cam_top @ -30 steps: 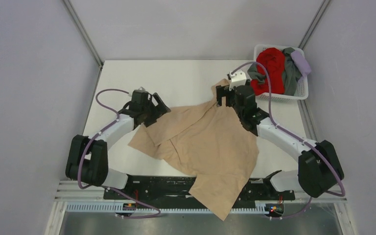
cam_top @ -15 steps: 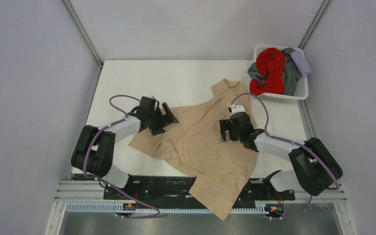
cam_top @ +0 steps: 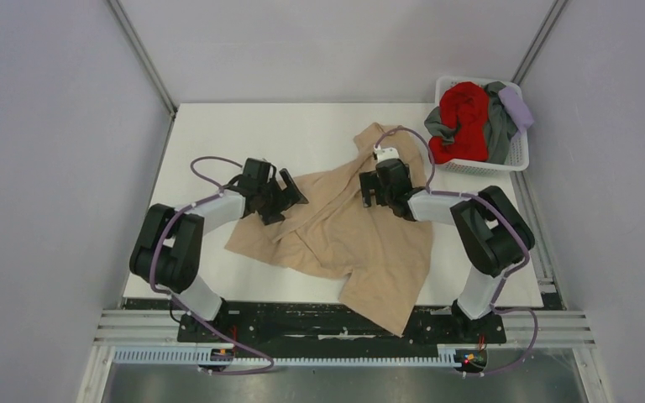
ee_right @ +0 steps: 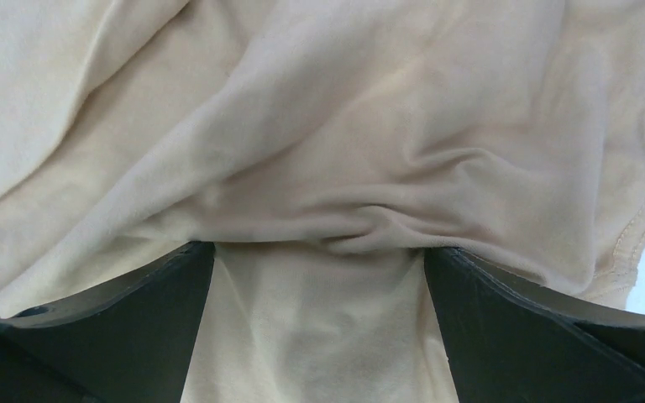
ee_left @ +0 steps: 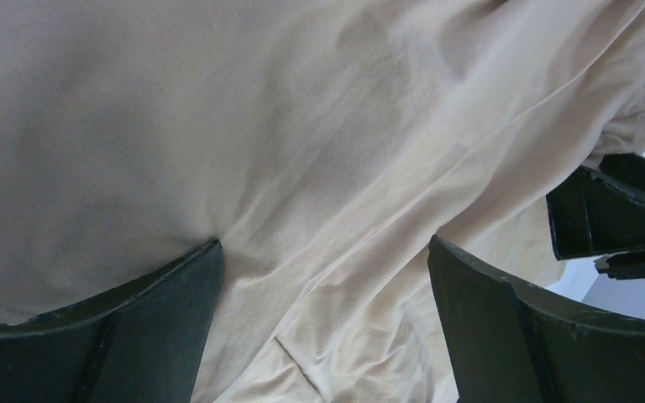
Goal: Fold and stack the t-shirts
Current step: Flatten out the tshirt
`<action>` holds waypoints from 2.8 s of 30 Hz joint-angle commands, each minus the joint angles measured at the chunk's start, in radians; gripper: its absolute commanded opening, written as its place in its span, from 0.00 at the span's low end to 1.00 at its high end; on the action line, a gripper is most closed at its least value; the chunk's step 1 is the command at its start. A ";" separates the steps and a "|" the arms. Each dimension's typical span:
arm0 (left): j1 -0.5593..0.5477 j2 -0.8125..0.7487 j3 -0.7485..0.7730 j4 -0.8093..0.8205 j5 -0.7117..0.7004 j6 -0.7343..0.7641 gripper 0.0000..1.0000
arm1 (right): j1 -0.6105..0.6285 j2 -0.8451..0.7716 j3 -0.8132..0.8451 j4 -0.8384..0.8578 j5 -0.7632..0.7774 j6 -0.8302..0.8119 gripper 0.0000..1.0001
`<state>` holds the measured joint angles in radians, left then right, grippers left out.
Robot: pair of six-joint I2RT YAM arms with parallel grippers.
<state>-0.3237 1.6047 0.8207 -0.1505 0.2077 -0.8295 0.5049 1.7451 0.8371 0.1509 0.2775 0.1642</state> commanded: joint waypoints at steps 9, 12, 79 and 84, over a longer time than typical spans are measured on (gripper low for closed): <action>0.064 0.297 0.299 -0.007 -0.112 0.018 1.00 | -0.127 0.267 0.395 0.058 -0.089 -0.106 0.98; 0.064 0.245 0.296 -0.031 -0.123 0.044 1.00 | -0.127 0.210 0.354 0.071 -0.094 -0.123 0.99; -0.041 0.020 0.252 -0.331 -0.348 0.167 0.02 | 0.093 -0.288 -0.276 0.121 -0.267 -0.094 0.99; -0.040 0.029 0.281 -0.287 -0.389 0.169 0.02 | 0.095 -0.286 -0.280 0.114 -0.246 -0.102 0.99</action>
<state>-0.3660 1.6394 1.0439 -0.4824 -0.1196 -0.6483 0.5949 1.4563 0.5621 0.2562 0.0204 0.0769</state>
